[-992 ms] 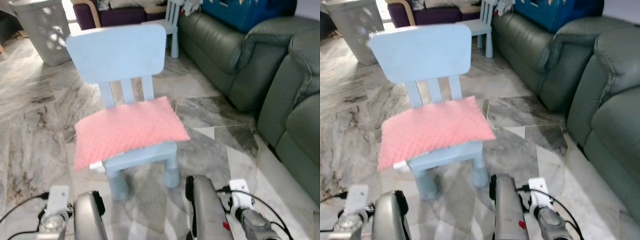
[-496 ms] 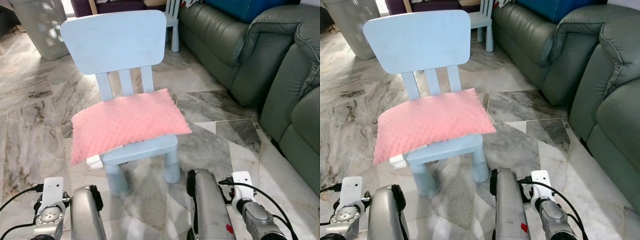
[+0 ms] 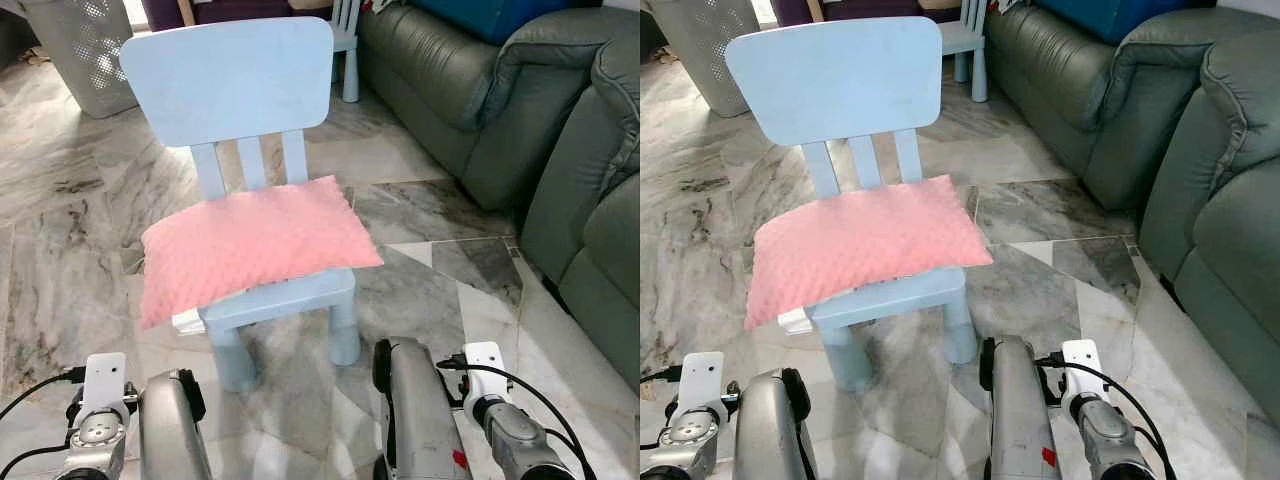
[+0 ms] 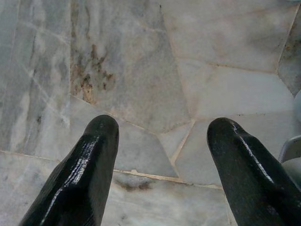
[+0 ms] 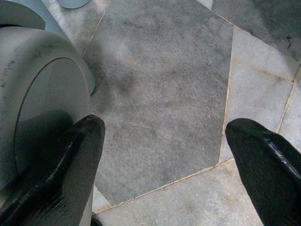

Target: Move the pillow to the sofa

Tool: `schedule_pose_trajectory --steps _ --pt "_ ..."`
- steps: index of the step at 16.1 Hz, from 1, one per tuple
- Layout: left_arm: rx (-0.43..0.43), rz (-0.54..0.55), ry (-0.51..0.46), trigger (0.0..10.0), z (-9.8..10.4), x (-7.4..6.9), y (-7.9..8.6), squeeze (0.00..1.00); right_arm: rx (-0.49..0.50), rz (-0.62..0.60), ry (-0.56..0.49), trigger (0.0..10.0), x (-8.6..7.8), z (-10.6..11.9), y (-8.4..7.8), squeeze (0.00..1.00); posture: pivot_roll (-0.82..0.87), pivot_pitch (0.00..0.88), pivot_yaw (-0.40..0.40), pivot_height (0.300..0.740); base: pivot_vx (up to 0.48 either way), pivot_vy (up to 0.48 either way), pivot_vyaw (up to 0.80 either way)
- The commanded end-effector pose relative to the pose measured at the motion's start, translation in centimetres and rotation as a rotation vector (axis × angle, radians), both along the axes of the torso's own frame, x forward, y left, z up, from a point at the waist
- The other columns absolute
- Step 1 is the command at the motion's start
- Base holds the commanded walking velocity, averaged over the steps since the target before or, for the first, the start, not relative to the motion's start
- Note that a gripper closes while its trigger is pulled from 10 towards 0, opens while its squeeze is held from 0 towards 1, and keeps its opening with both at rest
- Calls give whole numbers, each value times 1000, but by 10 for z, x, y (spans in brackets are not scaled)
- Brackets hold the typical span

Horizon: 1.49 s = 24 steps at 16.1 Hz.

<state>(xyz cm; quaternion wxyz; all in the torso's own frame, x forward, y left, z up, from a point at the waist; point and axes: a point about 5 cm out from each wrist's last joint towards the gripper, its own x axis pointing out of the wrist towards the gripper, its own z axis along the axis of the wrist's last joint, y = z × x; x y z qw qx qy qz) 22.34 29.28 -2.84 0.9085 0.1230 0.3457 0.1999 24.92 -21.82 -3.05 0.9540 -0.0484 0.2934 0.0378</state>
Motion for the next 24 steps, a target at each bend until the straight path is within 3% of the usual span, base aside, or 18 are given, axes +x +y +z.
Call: schedule_pose_trajectory --steps 1,2,3,8,11,16,18,20,22,24 --pt "-24 -22 -60 10000 8 17 -9 0 33 34 -57 10000 12 8 13 0 -158 9 14 349 0 0 0" --pt "-80 -112 -601 10000 106 106 -39 0 142 153 -496 10000 71 93 52 0 -124 150 25 349 0 0 0" --pt "-110 -153 -819 10000 153 128 -53 0 195 209 -684 10000 84 136 70 0 -123 150 26 349 0 0 0" --pt "-165 -128 -745 10000 134 122 -52 0 187 216 -665 10000 78 131 72 0 -121 140 30 349 0 0 0" --pt "-161 -108 -773 10000 143 125 -48 0 152 198 -717 10000 79 146 68 0 -120 131 32 349 0 0 0" --pt "-135 -28 -810 10000 170 132 -16 0 125 283 -833 10000 100 192 72 0 -107 158 29 306 0 0 0" --pt "-133 -5 -810 10000 176 133 -9 0 134 304 -844 10000 105 200 74 0 -101 174 28 306 0 0 0" --pt "-145 45 -803 10000 185 133 8 0 169 367 -876 10000 120 225 83 0 -86 213 22 306 0 0 0" --pt "-200 67 -771 10000 190 137 15 0 214 384 -870 10000 133 242 88 0 -72 240 15 306 0 0 0" --pt "-286 35 -776 10000 200 146 12 0 252 426 -864 10000 146 260 95 0 -56 282 10 306 0 0 0"
